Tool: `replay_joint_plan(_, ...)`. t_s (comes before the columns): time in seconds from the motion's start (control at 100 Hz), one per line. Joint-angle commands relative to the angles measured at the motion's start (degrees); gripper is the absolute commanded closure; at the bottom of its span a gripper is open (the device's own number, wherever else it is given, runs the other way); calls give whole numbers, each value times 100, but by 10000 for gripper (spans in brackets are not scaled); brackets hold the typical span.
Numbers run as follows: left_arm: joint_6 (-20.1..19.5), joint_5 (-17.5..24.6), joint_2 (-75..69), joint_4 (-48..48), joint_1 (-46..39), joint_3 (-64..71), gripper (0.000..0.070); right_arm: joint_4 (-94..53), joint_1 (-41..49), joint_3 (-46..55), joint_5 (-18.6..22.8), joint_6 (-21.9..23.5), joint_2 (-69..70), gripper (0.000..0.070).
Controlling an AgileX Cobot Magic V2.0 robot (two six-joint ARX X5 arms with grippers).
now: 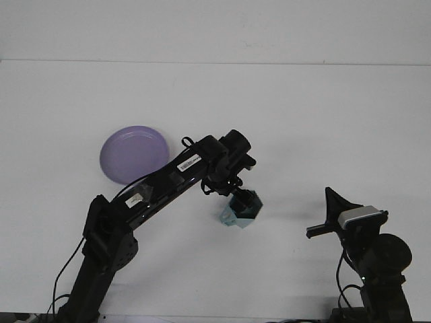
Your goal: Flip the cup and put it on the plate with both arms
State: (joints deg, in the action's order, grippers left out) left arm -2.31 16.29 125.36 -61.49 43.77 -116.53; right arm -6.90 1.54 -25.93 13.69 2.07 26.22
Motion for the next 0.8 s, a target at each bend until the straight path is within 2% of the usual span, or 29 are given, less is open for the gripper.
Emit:
replay_joint_plan(0.0, -118, -24, 120, -11, 59, -149, 508, 83, 0, -26, 0, 96, -2, 700)
replay_joint_plan(0.07, -149, -20, 122, -13, 61, -149, 690, 83, 0, -26, 0, 96, -2, 700)
replay_joint_plan(0.08, -149, -17, 122, -11, 61, -149, 700, 83, 0, -26, 0, 96, -2, 700)
replay_joint_plan(0.26, -131, -22, 120, 22, 59, -157, 688, 83, 0, -26, 0, 96, -2, 700)
replay_joint_plan(0.4, -133, -269, 105, -374, -74, -354, 688, 83, 0, -26, 0, 96, -2, 700)
replay_joint_plan(0.5, -133, -286, 42, -682, -262, -566, 688, 81, 0, -26, 0, 101, -2, 700)
replay_joint_plan(0.79, -76, -389, -831, -1045, -1467, -667, 688, 83, 13, -26, 0, 140, -2, 700)
